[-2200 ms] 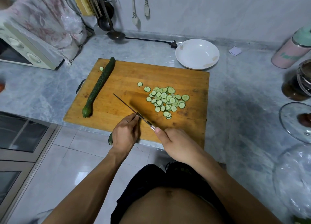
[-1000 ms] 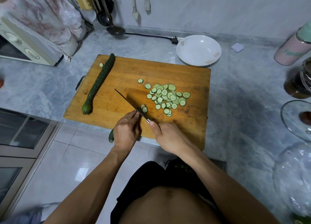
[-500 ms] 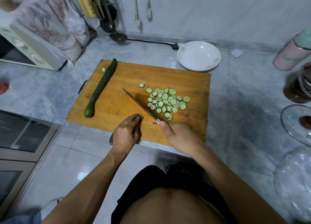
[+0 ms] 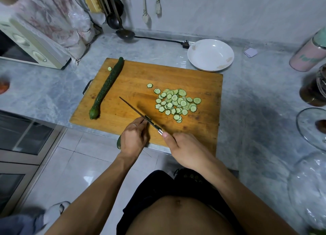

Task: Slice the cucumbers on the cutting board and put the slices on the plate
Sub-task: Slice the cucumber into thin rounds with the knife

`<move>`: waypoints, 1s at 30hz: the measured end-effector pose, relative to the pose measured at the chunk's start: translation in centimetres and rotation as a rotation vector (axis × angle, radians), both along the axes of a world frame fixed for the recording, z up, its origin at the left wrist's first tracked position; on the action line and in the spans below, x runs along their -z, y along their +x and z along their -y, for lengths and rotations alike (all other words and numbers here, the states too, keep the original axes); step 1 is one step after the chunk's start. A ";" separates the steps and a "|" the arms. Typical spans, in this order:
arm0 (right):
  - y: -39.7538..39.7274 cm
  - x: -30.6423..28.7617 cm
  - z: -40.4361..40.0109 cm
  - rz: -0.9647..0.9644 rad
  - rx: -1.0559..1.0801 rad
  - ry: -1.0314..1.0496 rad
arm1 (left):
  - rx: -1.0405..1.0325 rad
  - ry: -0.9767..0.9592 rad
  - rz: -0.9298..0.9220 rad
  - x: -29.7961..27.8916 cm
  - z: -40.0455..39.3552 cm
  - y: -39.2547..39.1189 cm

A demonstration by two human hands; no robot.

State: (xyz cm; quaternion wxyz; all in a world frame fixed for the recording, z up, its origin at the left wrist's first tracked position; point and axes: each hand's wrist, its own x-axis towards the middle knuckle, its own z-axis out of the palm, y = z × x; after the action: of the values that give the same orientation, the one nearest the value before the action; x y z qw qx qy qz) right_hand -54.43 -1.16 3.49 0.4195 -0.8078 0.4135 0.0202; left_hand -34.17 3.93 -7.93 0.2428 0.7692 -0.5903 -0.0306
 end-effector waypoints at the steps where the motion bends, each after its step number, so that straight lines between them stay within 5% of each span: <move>1: 0.0 0.0 0.0 0.001 0.002 -0.001 | -0.006 0.011 -0.003 0.1 0.0 0.1; 30: 1.2 1.0 1.1 -0.017 0.033 0.078 | -0.060 -0.006 -0.054 0.6 0.1 0.0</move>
State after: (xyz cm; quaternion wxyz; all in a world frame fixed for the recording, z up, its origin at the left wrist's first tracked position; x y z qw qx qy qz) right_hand -53.27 -2.23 2.51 0.4474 -0.7837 0.4293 0.0360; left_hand -34.14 3.87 -8.49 0.2618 0.7848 -0.5602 -0.0422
